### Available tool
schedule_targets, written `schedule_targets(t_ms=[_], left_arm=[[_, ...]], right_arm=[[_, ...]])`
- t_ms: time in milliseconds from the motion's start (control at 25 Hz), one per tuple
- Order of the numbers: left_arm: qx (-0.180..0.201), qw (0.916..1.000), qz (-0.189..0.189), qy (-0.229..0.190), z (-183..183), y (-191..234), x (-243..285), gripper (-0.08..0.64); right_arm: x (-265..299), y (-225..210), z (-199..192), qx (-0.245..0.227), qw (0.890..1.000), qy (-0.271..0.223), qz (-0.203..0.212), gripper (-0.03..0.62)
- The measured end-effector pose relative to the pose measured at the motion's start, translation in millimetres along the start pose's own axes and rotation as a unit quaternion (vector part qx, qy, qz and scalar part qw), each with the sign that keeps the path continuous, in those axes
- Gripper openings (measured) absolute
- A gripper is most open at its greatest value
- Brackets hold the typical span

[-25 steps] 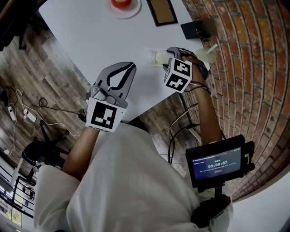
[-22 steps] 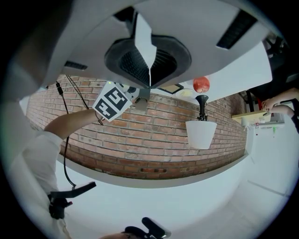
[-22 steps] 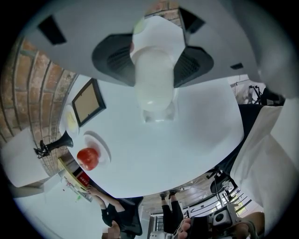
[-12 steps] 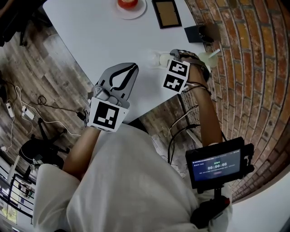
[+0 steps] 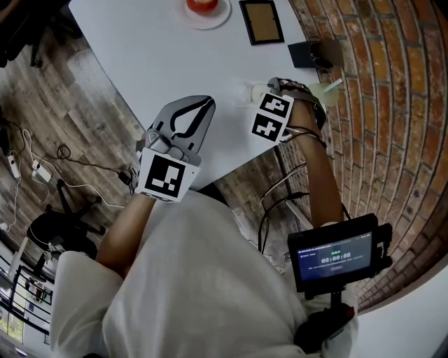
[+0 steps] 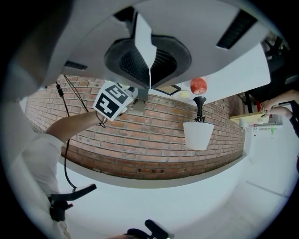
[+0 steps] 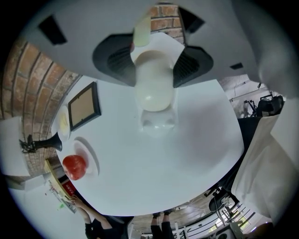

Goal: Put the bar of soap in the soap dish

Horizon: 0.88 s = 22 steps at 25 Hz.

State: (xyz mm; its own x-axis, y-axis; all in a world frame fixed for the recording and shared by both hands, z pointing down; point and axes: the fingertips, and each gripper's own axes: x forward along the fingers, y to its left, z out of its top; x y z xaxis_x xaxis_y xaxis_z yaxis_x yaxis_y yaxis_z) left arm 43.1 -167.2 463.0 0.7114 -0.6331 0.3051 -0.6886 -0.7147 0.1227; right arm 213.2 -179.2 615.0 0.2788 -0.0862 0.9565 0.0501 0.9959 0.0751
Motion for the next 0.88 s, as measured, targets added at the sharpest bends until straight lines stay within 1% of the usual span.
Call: schedule_targets(t_ms=[240, 520, 880], left_arm=[[-0.001, 1.0, 0.0, 0.0, -0.2, -1.8, 0.7, 0.014], [-0.003, 1.0, 0.0, 0.003, -2.6, -3.7, 2.2, 0.014], [-0.001, 1.0, -0.002, 0.0, 0.0, -0.6, 2.3, 0.014]], right_arm=[[4.3, 3.2, -2.2, -0.014, 1.0, 0.011, -0.001, 0.256], [7.3, 5.2, -4.5, -0.018, 1.0, 0.014, 0.003, 0.256], [7.5, 3.8, -1.9, -0.007, 1.0, 0.011, 0.007, 0.258]])
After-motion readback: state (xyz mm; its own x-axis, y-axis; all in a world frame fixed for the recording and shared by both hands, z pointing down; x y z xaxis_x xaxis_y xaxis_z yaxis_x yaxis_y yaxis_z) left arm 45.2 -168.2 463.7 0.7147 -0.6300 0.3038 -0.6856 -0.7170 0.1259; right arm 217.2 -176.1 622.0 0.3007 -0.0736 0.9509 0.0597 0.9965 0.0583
